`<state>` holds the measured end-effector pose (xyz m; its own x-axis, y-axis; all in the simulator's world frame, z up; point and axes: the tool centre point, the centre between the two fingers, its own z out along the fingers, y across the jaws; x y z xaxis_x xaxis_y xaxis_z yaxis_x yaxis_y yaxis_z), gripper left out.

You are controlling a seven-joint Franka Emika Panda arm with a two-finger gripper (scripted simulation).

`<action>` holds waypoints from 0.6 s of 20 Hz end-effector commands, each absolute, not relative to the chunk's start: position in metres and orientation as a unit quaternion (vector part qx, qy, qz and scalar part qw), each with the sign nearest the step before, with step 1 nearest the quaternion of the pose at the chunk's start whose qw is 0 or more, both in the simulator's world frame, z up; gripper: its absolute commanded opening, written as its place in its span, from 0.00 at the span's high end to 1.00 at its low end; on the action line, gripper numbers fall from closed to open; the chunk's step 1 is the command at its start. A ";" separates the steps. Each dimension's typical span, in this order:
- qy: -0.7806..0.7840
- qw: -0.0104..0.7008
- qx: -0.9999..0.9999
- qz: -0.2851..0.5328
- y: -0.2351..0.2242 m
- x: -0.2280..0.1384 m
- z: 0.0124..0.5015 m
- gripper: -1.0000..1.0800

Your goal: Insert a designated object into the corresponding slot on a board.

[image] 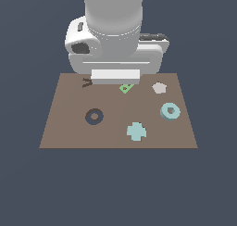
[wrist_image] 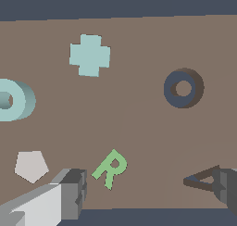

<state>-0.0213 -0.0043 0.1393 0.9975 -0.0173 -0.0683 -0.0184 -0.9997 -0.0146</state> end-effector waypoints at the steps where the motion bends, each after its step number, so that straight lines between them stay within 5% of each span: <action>1: 0.009 0.008 -0.999 0.034 -0.004 -0.021 0.139 0.04; 12: -0.056 0.007 -0.998 0.027 0.033 -0.001 0.118 0.04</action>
<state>-0.0050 0.0229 0.1237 0.9952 0.0804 -0.0554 0.0796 -0.9967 -0.0162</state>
